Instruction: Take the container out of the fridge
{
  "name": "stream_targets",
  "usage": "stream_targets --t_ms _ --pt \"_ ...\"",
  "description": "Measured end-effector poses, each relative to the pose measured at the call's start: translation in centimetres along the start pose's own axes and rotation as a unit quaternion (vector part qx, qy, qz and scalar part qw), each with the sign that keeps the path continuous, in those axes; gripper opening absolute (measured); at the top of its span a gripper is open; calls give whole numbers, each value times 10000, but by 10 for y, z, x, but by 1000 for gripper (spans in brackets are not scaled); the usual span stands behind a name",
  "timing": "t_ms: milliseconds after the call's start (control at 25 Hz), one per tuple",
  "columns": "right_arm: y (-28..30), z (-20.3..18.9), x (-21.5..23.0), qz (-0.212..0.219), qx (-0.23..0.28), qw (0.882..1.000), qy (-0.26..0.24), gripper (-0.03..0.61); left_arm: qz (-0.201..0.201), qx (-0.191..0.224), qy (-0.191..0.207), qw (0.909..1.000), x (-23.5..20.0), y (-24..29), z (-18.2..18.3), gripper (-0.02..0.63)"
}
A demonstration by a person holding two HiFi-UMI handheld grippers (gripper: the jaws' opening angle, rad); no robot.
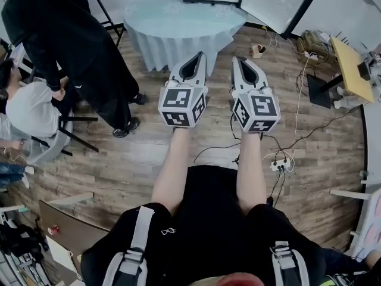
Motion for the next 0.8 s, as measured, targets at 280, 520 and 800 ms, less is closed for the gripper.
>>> stream_targets --t_ms 280,520,800 --pt "-6 1 8 35 27 10000 34 3 4 10 41 10000 11 2 -1 0" --pt "-10 2 20 77 42 9999 72 3 25 3 83 10000 22 8 -4 0" --pt "-18 0 40 102 78 9997 191 3 28 -13 157 9999 41 12 -11 0"
Point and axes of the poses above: the fingertips, and each gripper's own axes: y forward along the fingers, x to its right, z out of its top, the point moved 2 cm from there along -y, backward along the fingers, and after that the axes turned 12 degrees about x, right-handed, at the moved point
